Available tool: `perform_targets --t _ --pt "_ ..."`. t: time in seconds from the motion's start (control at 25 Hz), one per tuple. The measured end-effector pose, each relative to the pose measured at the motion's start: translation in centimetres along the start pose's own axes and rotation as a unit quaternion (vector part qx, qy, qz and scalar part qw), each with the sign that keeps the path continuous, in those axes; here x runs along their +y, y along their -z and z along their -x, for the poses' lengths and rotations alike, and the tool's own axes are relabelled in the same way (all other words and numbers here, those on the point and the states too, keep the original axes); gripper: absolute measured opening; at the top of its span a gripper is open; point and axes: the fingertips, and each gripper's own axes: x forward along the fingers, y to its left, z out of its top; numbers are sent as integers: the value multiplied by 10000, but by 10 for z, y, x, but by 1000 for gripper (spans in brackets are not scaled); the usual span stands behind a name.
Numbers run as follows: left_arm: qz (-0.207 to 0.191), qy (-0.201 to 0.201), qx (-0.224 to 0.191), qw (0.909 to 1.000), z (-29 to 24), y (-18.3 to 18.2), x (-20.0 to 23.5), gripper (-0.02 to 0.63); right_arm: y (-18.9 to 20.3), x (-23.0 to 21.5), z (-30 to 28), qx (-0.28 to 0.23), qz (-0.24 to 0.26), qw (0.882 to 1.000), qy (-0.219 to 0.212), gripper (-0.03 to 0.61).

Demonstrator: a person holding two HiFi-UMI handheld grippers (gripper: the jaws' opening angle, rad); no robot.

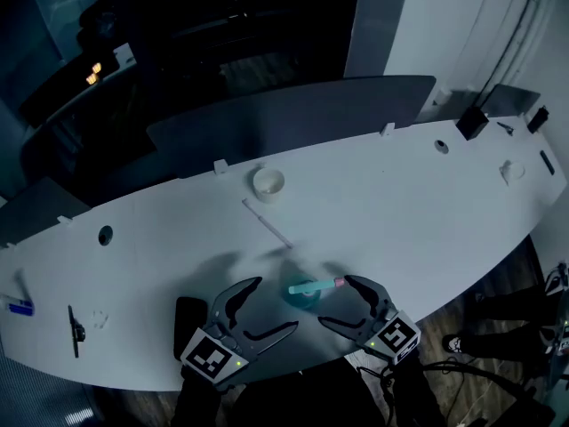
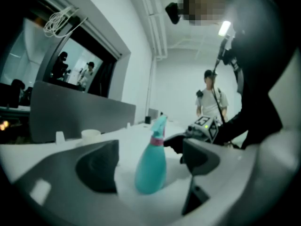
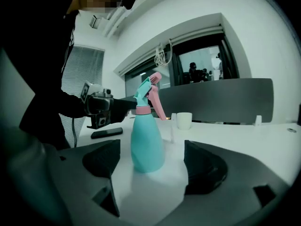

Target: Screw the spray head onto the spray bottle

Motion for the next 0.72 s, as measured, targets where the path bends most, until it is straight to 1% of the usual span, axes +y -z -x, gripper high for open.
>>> perform_targets --t 0.04,0.12,0.16,0.2,0.24,0.28,0.36,0.4,0.48,0.52,0.6,0.64,0.72 --pt "-26 6 49 10000 3 5 -1 426 1 1 2 -38 -56 9999 114 418" --pt "-258 -5 152 9996 7 9 -3 426 2 5 4 -75 -65 9995 306 417" --pt "-413 -60 207 9989 9 10 -3 372 1 6 6 -93 -28 9990 445 415" --pt "-536 -151 228 9982 12 9 -2 151 -1 6 9 -128 5 9980 625 309" --pt "-600 -242 200 9977 15 8 -2 5 -3 6 13 -179 6 9966 805 70" --pt "-597 -311 156 9976 17 7 -3 3 -6 6 17 -230 -16 9953 942 5" --pt "-499 -504 105 9974 24 9 -3 3 -11 8 18 -295 -3 9935 1103 5" --pt "-485 -680 94 9965 27 11 -1 3 -13 9 18 -308 44 9925 1182 5" --pt "-616 -1208 78 9907 34 11 4 3 -20 12 17 -330 238 9894 1395 5" --pt "-743 -1515 64 9856 37 10 5 3 -25 14 17 -351 393 9868 1534 5" --pt "-991 -2116 16 9723 42 4 1 3 -38 18 21 -444 703 9789 1869 5" --pt "-1062 -2429 -33 9642 46 0 -2 3 -45 21 24 -558 828 9734 2063 5" --pt "-1046 -3070 -255 9456 57 -10 -13 3 -60 29 37 -958 990 9592 2470 5"
